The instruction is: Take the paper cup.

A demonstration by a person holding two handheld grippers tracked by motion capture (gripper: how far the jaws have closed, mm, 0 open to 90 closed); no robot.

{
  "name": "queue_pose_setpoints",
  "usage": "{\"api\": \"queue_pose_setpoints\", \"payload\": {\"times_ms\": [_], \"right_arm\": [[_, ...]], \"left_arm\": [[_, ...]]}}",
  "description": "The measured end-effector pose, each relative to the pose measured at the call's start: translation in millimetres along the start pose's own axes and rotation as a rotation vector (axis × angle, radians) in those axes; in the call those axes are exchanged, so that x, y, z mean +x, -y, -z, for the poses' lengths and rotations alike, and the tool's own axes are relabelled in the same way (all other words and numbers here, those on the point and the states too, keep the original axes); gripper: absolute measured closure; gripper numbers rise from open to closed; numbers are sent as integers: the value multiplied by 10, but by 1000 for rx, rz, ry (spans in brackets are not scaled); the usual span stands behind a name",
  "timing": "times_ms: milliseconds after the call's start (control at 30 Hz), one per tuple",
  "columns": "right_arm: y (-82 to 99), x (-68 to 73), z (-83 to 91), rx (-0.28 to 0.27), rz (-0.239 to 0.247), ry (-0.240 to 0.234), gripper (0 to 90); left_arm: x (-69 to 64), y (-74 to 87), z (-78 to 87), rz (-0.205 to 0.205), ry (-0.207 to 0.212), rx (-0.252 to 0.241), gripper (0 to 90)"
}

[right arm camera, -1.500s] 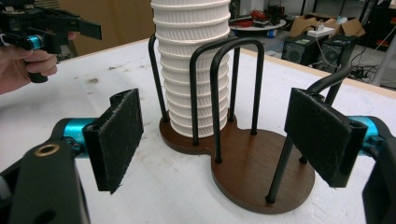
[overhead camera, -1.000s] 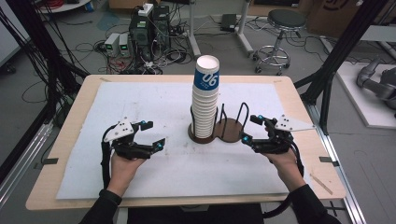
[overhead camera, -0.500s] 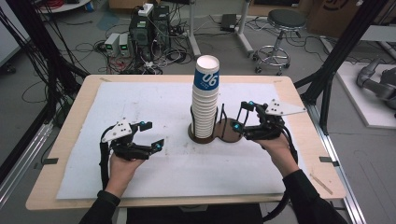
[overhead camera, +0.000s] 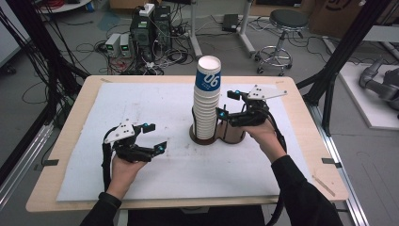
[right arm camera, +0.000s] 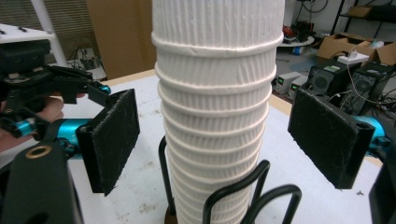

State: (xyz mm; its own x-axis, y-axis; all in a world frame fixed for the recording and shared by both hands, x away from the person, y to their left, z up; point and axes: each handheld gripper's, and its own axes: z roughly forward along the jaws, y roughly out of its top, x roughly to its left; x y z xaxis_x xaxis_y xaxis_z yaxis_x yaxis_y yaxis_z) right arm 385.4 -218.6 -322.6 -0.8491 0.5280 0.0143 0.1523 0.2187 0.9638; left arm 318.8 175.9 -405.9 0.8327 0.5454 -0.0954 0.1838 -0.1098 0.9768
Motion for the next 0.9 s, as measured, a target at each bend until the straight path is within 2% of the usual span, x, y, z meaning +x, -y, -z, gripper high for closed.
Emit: {"api": "queue_pose_setpoints", "payload": {"times_ms": [100, 433, 900], "right_arm": [[-28, -14, -98, 14, -2, -3, 170], [-91, -56, -260, 41, -11, -19, 154], [-155, -80, -376, 60, -12, -42, 150]], "left_arm": [[0, 2, -1, 0, 1, 1, 149], [-6, 6, -20, 4, 19, 6, 149], [-22, 9, -46, 4, 30, 13, 149]]}}
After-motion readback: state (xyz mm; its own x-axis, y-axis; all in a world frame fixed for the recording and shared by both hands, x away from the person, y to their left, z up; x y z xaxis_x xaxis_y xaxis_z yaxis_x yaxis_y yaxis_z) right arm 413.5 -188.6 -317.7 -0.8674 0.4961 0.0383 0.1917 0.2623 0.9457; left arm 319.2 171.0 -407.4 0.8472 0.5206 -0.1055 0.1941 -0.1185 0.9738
